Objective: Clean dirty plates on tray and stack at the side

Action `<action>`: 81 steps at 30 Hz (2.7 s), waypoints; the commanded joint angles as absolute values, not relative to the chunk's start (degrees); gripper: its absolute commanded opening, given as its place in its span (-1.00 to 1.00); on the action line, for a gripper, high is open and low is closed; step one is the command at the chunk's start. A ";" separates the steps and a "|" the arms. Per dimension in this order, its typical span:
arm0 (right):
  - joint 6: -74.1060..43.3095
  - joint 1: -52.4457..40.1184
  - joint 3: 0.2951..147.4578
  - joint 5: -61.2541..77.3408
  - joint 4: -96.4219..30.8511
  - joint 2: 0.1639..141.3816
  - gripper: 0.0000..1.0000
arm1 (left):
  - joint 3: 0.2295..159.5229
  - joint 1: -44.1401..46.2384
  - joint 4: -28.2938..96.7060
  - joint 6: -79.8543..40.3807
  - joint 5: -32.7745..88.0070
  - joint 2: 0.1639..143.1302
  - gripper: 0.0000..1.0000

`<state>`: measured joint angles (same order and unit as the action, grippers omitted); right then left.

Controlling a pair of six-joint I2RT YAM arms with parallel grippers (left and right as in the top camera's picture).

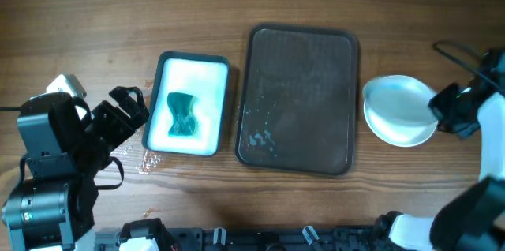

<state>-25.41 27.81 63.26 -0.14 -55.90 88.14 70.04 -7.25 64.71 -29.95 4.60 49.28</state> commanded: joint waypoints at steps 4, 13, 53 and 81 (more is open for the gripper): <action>-20.16 26.83 67.96 3.64 -58.61 86.61 0.41 | 70.85 -7.64 64.60 -30.68 5.32 49.17 1.00; 0.45 5.48 74.78 43.59 -63.00 58.52 0.47 | 70.85 -7.64 64.60 -30.68 5.32 49.17 1.00; -7.64 -9.52 0.30 1.32 0.38 0.19 0.99 | 70.85 -7.64 64.60 -30.70 5.30 49.17 1.00; -7.64 -9.52 0.30 1.30 0.36 0.21 1.00 | 23.86 2.31 9.17 -27.49 3.73 10.41 1.00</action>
<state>-6.61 -9.67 0.36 2.28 0.10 0.84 33.65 1.65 16.14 -28.08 0.78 17.34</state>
